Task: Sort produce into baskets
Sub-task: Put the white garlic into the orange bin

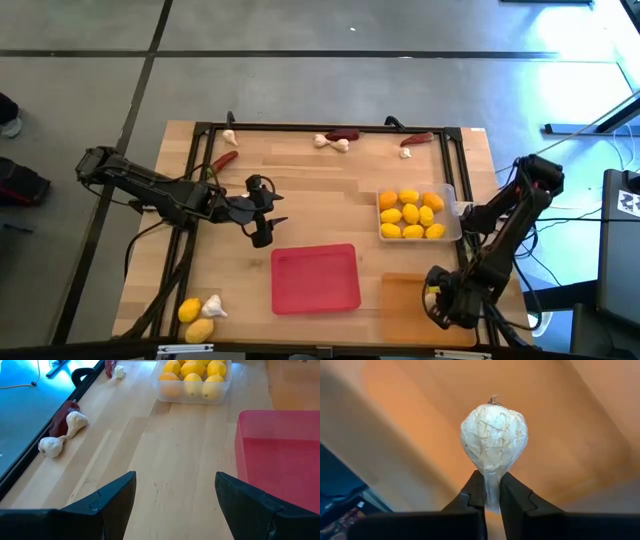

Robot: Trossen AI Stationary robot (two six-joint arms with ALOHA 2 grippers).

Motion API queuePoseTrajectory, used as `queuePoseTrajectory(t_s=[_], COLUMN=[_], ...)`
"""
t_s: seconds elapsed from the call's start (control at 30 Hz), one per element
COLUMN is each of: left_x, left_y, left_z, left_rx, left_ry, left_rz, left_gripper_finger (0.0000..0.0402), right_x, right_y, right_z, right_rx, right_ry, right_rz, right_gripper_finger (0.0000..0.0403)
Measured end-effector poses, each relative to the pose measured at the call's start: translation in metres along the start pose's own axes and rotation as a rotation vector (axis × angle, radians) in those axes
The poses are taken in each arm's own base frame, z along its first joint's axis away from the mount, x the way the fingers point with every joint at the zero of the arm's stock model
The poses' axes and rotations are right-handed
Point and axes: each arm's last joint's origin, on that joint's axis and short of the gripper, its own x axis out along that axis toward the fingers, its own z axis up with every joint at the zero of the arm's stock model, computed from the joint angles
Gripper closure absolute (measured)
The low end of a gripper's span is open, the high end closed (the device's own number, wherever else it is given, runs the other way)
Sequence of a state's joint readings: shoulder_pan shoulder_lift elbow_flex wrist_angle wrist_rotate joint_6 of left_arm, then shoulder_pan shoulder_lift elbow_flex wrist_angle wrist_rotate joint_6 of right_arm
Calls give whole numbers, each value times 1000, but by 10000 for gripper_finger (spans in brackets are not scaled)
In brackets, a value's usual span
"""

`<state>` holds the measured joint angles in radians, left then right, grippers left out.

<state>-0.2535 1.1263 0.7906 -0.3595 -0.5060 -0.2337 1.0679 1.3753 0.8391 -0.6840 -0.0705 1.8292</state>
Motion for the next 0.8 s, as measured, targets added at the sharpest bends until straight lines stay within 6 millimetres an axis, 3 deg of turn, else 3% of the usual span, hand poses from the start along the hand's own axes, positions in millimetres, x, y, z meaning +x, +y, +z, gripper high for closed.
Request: queuePoseTrajectory(t_s=[0.3, 0.43, 0.67, 0.8], left_x=[0, 0, 0, 0], left_y=[0, 0, 0, 0], left_z=[0, 0, 0, 0], left_rx=[-6, -8, -9, -18], left_ry=[-3, -4, -4, -4], left_rz=[-1, -1, -1, -1], left_gripper_finger=[133, 133, 133, 133], right_x=[12, 18, 19, 19], right_y=[-4, -13, -16, -17], right_z=[1, 3, 2, 2], right_rx=[14, 87, 170, 201], right_ry=[4, 3, 35, 58], right_rz=[-101, -231, -280, -298], right_gripper_finger=[366, 366, 364, 332])
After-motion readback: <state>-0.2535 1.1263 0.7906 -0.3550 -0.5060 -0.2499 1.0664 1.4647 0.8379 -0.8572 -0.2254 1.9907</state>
